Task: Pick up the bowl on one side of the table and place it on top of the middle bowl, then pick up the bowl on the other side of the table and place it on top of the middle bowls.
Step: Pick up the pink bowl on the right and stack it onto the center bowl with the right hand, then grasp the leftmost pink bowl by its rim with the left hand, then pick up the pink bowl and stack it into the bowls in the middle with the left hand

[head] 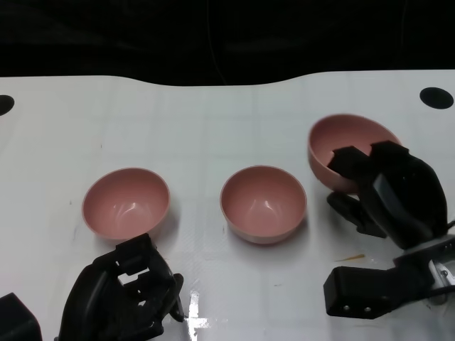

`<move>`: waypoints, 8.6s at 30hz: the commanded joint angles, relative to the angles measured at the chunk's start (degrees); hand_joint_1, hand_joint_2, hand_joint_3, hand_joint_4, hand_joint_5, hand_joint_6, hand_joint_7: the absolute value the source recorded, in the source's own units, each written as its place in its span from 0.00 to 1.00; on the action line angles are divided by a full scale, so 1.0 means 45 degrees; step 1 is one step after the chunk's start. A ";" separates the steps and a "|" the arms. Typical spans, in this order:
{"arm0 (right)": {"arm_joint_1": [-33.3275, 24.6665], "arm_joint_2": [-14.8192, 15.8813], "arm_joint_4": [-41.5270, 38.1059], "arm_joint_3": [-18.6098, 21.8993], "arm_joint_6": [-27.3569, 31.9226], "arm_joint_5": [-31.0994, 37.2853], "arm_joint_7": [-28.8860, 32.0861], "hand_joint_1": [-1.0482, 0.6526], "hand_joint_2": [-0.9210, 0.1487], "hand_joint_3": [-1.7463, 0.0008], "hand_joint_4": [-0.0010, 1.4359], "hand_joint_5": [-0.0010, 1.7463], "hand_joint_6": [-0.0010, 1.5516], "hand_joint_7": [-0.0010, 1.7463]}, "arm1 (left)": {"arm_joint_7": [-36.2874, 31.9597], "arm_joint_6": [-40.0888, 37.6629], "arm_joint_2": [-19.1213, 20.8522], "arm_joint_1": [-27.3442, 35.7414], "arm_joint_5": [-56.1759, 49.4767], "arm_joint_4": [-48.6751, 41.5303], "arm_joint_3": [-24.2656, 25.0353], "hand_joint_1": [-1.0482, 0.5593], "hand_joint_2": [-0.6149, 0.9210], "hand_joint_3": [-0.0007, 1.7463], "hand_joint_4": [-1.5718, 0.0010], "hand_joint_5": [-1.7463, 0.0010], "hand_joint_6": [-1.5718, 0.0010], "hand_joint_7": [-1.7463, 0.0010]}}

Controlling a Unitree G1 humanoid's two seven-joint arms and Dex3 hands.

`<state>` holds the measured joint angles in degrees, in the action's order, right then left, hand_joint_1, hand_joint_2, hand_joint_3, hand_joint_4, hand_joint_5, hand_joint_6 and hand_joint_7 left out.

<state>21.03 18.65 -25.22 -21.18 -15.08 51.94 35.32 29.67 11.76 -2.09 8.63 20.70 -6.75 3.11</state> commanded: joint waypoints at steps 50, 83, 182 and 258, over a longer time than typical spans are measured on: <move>0.1786 -0.0797 -0.1728 -0.2402 -0.0426 -0.0442 -0.4814 0.16 0.00 0.73 0.22 0.05 0.21 0.00 | -0.0306 0.0175 0.0029 -0.0080 -0.0101 -0.0192 -0.0072 0.52 0.86 0.40 0.42 0.12 0.45 0.25; -0.3443 -0.0162 0.4671 0.1213 -0.2915 -0.6944 -0.6887 0.34 0.00 0.88 0.20 0.34 0.33 0.06 | -0.0395 0.0126 0.0024 -0.0068 -0.0107 -0.0084 -0.0008 0.53 0.83 0.48 0.42 0.11 0.45 0.24; -0.7250 -0.3524 0.5593 0.3960 -0.1000 -1.3209 -1.0609 0.52 0.55 0.14 0.60 1.00 0.49 0.97 | -1.0392 -0.1276 0.5327 -0.7309 -1.6380 -0.5028 -0.6091 0.48 0.89 0.36 0.44 0.00 0.55 0.19; -0.7126 -0.3656 0.5052 0.3951 -0.1237 -1.2985 -1.0866 0.55 0.52 0.15 0.60 1.00 0.52 0.91 | -0.6118 0.2790 0.4588 -0.9020 -1.3095 -0.2498 -0.6015 0.19 1.00 0.22 0.96 0.70 0.83 0.98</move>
<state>-10.94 2.03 -2.01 -4.15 -20.01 -5.84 -13.49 3.06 23.85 16.86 -33.83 -39.69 -20.01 -25.80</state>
